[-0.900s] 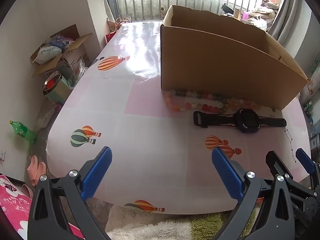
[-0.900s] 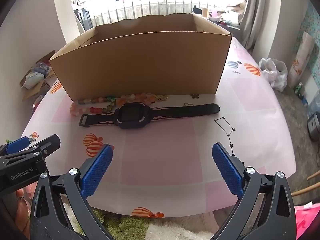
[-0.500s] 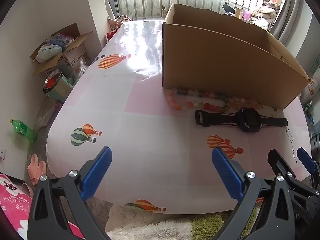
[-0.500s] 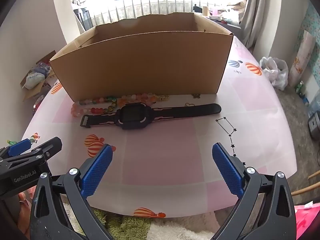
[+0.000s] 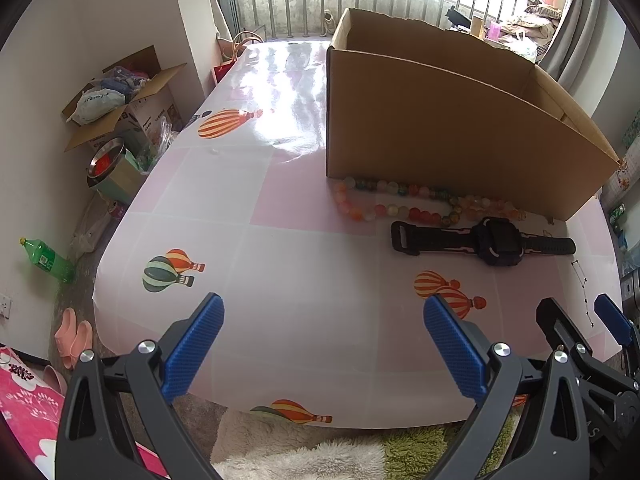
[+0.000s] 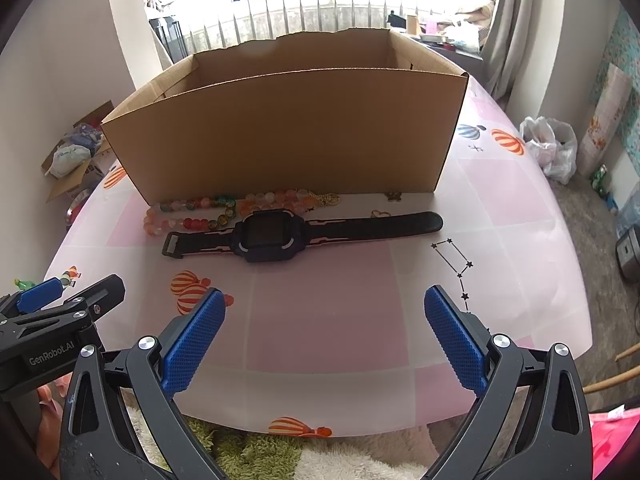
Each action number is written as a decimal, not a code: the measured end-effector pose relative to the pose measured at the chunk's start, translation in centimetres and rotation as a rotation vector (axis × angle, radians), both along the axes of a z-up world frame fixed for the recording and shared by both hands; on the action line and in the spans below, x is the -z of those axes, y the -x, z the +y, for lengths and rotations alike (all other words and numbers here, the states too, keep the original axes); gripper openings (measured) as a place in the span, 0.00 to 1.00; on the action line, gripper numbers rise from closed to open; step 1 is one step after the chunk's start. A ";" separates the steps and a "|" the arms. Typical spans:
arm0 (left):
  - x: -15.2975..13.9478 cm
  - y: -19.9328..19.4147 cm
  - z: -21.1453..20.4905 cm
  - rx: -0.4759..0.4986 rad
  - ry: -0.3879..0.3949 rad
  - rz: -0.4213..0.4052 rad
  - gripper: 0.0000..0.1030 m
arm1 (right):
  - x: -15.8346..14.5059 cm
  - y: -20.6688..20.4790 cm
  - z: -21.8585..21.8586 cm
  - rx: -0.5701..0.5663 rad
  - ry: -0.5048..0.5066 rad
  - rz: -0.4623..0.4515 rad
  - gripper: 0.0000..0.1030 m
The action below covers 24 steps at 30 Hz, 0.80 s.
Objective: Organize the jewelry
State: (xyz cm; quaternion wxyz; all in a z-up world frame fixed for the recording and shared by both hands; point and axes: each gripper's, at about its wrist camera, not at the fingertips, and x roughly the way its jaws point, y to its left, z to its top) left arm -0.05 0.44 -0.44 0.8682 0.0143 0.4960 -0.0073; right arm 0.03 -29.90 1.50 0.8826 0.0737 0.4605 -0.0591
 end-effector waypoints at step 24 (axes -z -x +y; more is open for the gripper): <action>-0.3 -0.1 0.0 -0.004 -0.001 0.000 0.96 | -0.1 -0.1 -0.2 -0.001 -0.002 0.002 0.92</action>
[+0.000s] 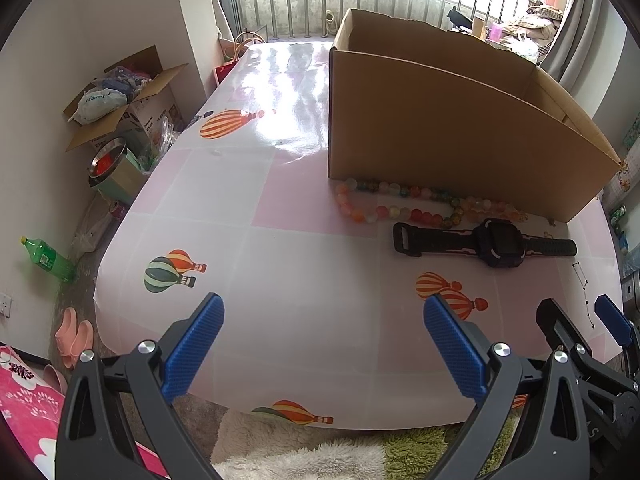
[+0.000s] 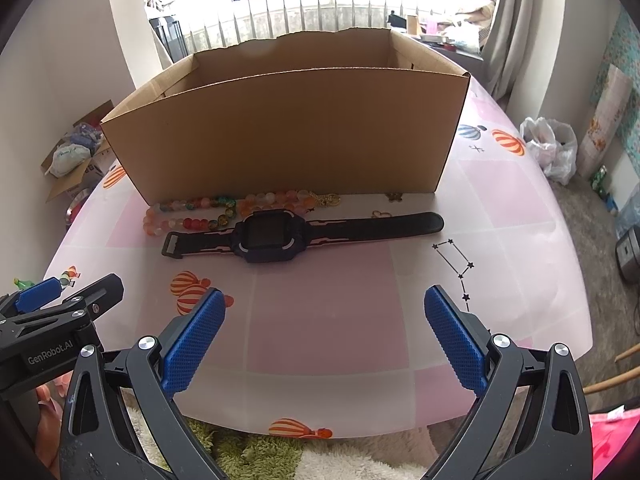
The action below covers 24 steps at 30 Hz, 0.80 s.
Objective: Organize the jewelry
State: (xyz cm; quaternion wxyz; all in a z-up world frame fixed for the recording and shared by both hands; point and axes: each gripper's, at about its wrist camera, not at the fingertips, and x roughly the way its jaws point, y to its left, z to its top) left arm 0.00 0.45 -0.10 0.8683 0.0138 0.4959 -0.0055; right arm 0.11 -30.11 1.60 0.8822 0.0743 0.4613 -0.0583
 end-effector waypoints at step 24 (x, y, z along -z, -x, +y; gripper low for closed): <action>0.1 0.1 0.1 -0.001 0.000 0.004 0.96 | 0.0 0.1 0.1 -0.002 -0.002 0.000 0.92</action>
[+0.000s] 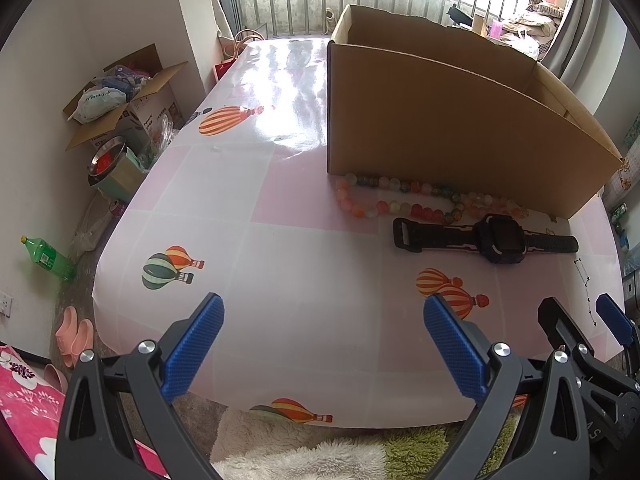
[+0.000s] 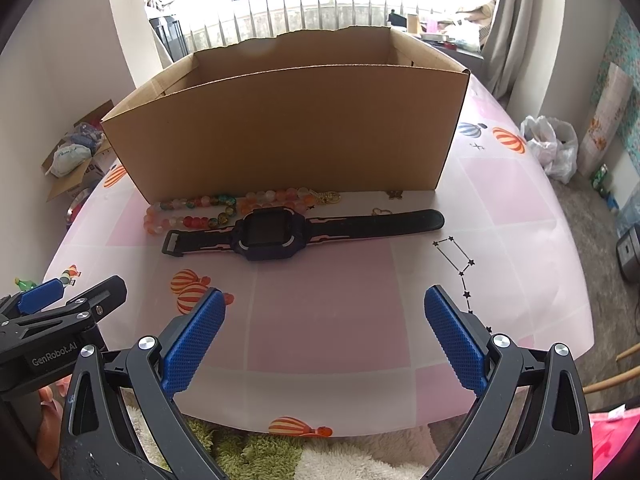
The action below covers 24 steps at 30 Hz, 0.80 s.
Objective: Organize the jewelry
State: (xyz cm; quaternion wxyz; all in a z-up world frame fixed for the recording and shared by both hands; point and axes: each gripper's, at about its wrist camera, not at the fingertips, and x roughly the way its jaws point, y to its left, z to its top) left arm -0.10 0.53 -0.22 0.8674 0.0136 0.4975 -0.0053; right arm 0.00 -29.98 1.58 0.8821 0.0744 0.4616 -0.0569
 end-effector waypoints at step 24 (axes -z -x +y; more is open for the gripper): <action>3.3 -1.6 -1.6 0.043 -0.062 0.088 0.96 | 1.7 -0.1 -2.1 0.031 -0.033 0.030 0.92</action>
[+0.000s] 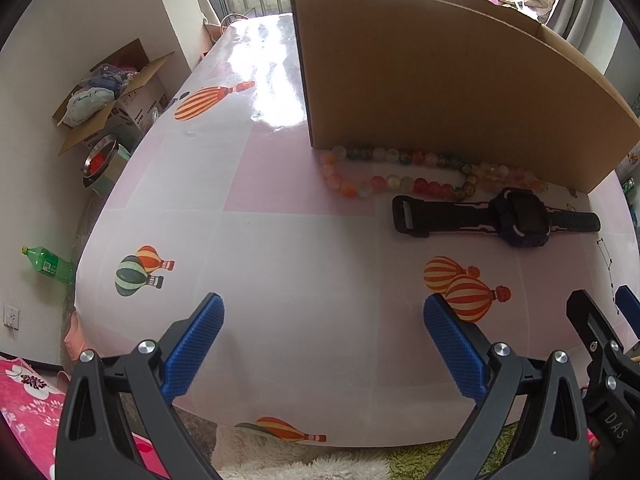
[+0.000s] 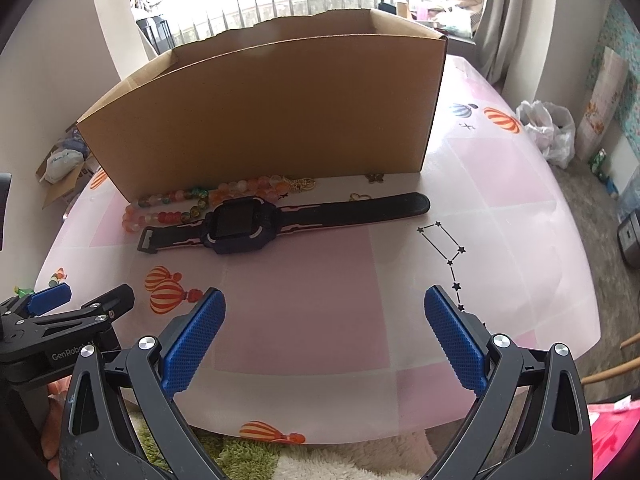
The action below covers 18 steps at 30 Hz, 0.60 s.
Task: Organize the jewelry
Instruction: 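Reach the right gripper to the black smartwatch and close on its face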
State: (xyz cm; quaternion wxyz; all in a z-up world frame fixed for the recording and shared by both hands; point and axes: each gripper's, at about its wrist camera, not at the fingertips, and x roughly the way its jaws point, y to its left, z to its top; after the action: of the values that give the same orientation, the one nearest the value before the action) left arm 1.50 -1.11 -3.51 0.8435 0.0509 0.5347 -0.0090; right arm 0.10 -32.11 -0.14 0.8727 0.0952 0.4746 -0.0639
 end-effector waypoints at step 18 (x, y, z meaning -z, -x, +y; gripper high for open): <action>1.1 -1.7 0.9 0.094 0.052 -0.002 0.96 | -1.6 -3.8 -0.6 -0.297 -0.102 -0.148 0.88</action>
State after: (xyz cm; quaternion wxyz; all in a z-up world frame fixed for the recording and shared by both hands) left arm 3.19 -0.19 -4.63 0.8438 0.0540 0.5303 -0.0625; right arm 3.87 -32.73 1.47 0.8992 0.0724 0.4204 0.0972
